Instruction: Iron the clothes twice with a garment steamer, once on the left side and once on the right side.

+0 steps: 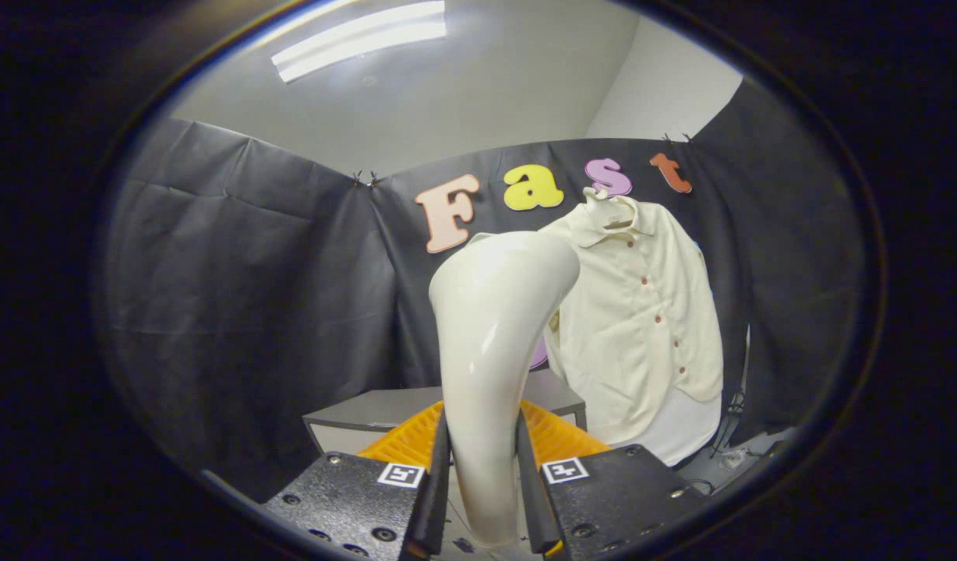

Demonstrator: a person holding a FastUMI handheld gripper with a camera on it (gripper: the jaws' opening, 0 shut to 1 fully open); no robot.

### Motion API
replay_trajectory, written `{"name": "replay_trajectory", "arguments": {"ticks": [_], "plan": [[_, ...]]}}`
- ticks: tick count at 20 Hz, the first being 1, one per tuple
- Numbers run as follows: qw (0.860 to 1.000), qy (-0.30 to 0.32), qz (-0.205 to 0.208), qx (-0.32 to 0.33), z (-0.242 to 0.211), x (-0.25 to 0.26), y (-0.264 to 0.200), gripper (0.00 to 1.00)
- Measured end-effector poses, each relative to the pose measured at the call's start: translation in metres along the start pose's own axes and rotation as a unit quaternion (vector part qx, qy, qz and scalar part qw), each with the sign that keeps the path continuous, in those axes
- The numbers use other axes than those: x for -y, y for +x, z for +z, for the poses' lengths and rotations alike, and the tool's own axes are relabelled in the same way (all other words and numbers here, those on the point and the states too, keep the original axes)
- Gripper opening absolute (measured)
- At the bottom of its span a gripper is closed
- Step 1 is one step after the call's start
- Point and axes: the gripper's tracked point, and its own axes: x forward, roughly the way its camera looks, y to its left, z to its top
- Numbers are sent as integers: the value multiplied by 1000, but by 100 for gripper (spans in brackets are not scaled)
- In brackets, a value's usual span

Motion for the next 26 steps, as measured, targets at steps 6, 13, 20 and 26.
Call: {"name": "replay_trajectory", "arguments": {"ticks": [6, 13, 20, 26], "plan": [[998, -49, -35, 16, 5, 3, -15, 41], [995, -70, -70, 2, -10, 32, -25, 41], [995, -65, -76, 1, -15, 42, -30, 41], [995, -65, -71, -3, -23, 39, -29, 41]]}}
